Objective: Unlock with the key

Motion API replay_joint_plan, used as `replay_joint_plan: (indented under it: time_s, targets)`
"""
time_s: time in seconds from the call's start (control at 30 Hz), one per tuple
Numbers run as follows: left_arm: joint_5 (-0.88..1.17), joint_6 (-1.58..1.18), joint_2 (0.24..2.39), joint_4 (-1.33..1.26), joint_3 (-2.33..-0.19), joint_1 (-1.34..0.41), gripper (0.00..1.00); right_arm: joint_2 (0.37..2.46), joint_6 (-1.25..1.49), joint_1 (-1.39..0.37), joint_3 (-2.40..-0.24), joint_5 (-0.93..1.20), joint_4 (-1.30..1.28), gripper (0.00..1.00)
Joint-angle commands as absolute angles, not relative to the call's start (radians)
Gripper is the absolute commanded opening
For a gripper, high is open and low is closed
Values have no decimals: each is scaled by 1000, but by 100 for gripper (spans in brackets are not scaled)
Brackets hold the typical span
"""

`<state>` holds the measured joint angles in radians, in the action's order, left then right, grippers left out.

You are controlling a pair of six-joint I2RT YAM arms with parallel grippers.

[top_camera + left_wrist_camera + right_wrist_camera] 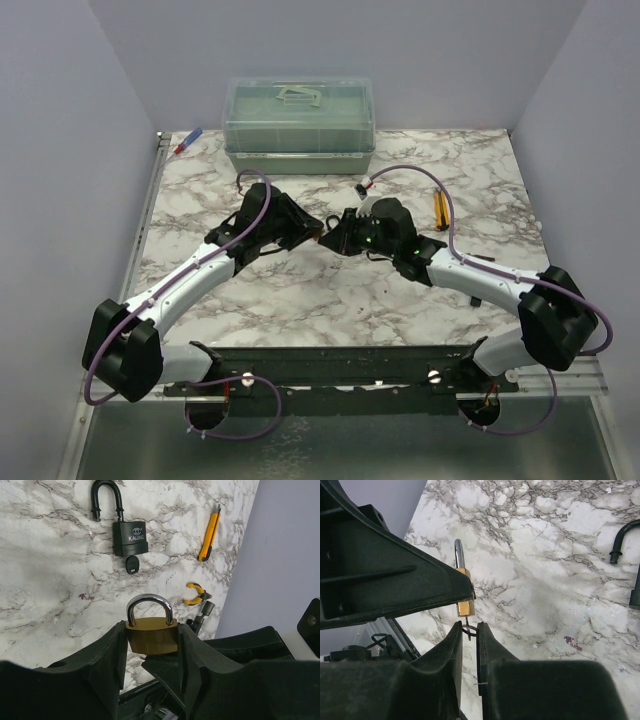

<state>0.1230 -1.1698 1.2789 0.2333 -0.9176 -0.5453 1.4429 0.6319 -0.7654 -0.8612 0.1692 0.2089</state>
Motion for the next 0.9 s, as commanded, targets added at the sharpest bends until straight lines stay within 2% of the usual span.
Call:
replay_joint_plan:
  time_s: [0.0, 0.13, 0.87]
  targets:
    - [149, -1183, 1249, 215, -909, -548, 0, 1460, 620, -765, -891, 149, 231, 13]
    - [152, -1183, 1247, 213, -907, -548, 0, 1459, 618, -765, -893, 153, 235, 1]
    - [202, -1105, 1147, 135, -894, -548, 0, 1363, 621, -763, -797, 255, 414, 0]
